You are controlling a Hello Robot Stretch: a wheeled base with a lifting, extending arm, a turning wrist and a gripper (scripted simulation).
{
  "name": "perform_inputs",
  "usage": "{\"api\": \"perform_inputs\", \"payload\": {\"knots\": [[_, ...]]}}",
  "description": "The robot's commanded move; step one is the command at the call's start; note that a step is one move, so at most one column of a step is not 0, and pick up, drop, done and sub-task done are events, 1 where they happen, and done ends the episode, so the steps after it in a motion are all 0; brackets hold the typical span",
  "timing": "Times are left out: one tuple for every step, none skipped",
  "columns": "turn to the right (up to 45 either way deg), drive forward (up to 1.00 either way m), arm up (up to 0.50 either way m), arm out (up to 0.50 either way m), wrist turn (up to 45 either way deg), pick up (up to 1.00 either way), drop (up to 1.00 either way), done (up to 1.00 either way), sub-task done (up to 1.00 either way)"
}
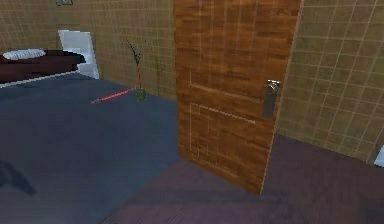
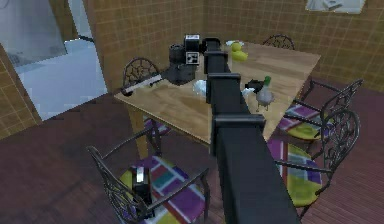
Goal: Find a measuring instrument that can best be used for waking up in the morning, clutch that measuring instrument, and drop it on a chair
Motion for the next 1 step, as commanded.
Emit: {"api": "perform_inputs", "payload": {"knots": [[0.0,0.0,0.0,0.0,0.0,0.0,0.0,1.0,0.0]]}}
